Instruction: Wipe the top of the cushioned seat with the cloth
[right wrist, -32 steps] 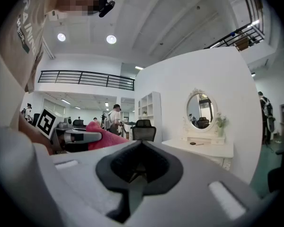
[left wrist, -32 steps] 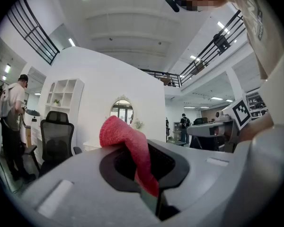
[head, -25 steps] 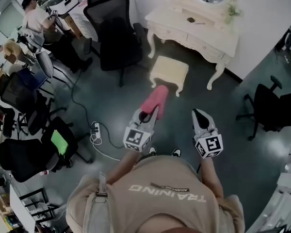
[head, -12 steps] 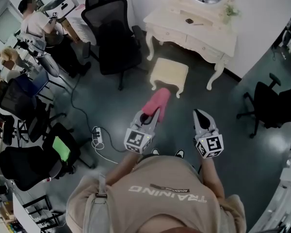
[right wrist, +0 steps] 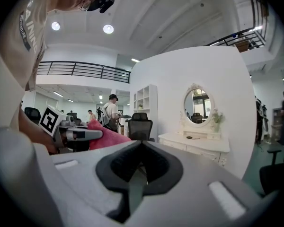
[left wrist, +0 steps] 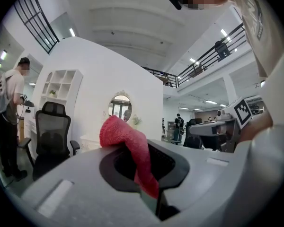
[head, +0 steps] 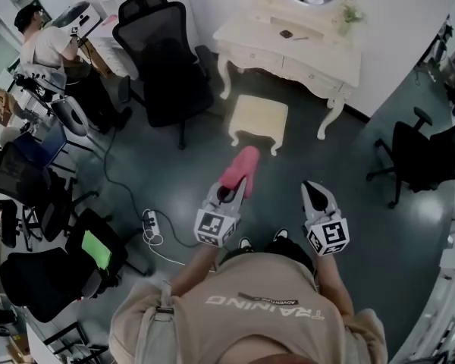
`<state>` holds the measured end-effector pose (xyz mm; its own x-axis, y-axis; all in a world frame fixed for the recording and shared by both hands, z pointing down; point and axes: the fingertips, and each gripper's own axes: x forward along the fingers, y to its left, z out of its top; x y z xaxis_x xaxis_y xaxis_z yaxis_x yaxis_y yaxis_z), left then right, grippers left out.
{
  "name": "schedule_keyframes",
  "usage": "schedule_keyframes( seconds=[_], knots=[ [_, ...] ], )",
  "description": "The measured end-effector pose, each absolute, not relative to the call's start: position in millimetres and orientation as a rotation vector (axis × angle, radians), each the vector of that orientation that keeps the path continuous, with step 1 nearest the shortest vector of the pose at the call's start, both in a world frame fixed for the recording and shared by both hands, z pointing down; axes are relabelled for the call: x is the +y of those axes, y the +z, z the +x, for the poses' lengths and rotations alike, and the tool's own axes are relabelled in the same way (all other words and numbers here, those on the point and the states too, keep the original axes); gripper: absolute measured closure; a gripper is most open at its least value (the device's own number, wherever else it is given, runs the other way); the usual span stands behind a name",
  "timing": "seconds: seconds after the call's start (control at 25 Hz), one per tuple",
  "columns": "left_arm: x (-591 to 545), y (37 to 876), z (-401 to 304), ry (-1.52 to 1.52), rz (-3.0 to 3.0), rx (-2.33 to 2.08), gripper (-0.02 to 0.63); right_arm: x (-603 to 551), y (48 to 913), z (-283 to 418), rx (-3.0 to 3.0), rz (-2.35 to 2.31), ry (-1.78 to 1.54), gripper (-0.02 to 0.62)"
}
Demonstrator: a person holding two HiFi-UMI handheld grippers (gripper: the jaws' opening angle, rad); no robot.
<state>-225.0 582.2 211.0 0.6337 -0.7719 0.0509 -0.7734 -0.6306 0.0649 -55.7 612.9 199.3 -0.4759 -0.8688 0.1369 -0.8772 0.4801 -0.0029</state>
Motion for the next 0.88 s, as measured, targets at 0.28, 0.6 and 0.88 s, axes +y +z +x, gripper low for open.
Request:
schedule_keyframes(
  seconds=[0.28, 0.6, 0.88],
  knots=[
    [539.5, 217.6, -209.8, 0.041, 2.719, -1.34, 0.575, 564.4, 211.2, -31.3, -2.603, 1.55, 0.146, 0.592],
    [478.7, 203.2, -167.2, 0.091, 2.721, -1.406, 0.574, 489.5, 210.7, 16.7, -2.668, 1.526, 0.164, 0.592],
    [430.5, 198.4, -133.3, 0.052, 2.667, -1.481, 0.574, 432.4, 218.9, 62.4, -2.708, 1.503, 0.2, 0.592]
  ],
)
